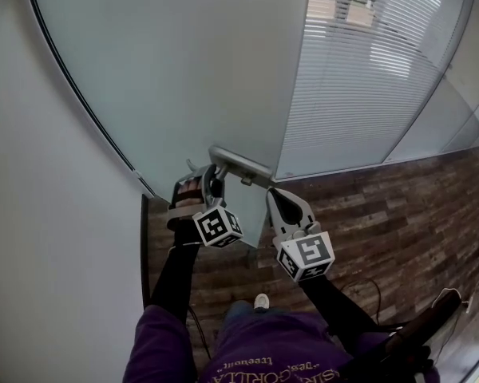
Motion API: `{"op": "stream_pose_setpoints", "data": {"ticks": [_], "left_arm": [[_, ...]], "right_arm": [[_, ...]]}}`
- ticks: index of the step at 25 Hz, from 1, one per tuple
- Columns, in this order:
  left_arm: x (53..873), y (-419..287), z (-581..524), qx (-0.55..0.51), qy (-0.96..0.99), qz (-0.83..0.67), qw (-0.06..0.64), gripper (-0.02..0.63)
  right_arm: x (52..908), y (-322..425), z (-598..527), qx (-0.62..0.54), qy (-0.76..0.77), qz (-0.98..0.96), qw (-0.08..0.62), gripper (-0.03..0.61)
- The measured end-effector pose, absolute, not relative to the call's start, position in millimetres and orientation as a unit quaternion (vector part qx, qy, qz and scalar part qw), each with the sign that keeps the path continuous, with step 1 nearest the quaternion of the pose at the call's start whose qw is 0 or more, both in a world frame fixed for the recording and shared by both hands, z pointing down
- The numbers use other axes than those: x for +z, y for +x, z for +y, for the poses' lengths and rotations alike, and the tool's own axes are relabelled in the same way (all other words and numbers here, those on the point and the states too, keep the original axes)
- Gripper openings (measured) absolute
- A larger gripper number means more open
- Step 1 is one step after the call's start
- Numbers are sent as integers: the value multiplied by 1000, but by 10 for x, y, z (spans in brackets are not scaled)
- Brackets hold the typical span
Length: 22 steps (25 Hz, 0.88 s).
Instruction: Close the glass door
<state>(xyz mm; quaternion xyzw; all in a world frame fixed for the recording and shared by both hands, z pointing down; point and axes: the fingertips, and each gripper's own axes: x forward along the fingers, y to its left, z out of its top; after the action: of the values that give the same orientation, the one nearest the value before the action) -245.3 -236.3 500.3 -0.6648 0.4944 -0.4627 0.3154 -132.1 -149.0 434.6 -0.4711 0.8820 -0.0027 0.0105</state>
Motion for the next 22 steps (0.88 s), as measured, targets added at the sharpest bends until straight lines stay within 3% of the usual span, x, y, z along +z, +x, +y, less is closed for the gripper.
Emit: {"op": "stream_pose_setpoints", "data": {"ticks": [22], "left_arm": [[4949,-1803,-3460,-447,-691,475,311,153]], "right_arm": [[4264,-882,-2633,-20,-513,858,20,-3]]}}
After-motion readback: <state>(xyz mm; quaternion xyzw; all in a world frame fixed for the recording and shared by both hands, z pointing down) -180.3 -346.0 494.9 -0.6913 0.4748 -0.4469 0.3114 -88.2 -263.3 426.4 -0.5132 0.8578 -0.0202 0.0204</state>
